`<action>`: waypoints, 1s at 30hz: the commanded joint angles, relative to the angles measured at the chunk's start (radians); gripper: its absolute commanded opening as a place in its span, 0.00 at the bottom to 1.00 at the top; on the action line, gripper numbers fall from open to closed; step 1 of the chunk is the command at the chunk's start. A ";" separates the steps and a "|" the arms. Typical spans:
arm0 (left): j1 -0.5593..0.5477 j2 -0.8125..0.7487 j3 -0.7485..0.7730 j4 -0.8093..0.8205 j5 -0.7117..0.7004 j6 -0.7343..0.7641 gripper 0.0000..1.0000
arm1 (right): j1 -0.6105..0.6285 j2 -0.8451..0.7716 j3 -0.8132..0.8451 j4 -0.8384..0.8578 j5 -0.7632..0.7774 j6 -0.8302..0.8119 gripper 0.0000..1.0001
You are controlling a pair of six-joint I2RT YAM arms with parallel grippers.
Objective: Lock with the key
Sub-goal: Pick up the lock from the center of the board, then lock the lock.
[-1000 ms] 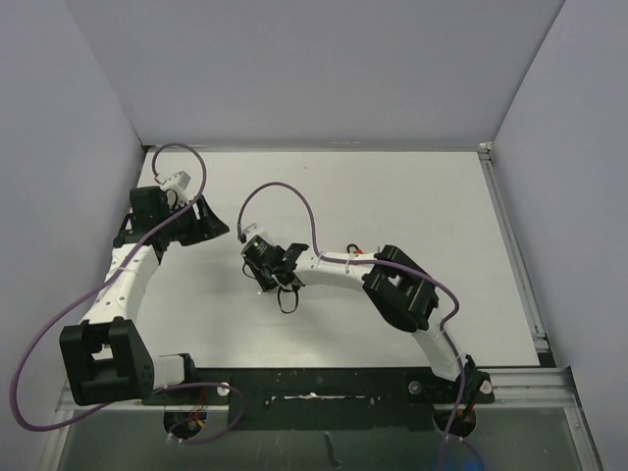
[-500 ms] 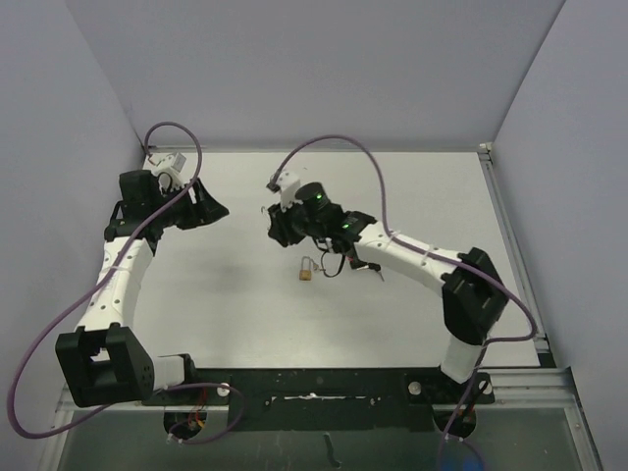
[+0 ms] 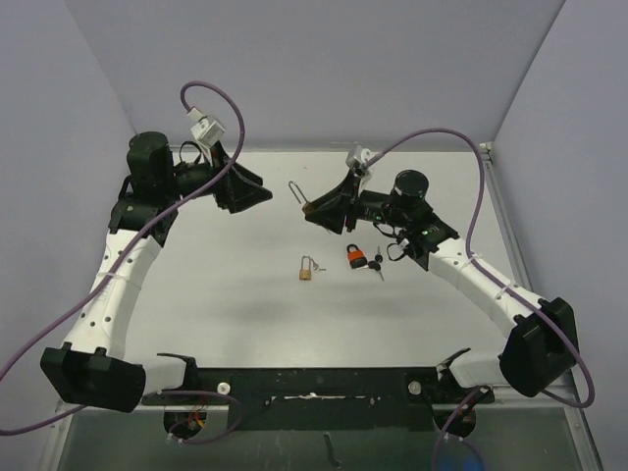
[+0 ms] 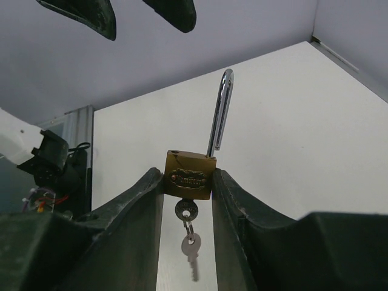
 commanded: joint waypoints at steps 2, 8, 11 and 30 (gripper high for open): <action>-0.074 0.002 0.111 0.087 0.136 0.014 0.56 | -0.046 -0.116 -0.046 0.245 -0.179 0.128 0.00; -0.084 0.025 0.131 0.107 0.153 0.009 0.57 | -0.110 -0.145 -0.099 0.527 -0.278 0.366 0.00; -0.132 0.026 0.142 0.131 0.183 0.035 0.57 | -0.124 -0.124 -0.104 0.659 -0.318 0.486 0.00; -0.236 0.066 0.209 0.224 0.080 -0.074 0.58 | -0.138 -0.053 -0.106 0.932 -0.344 0.713 0.00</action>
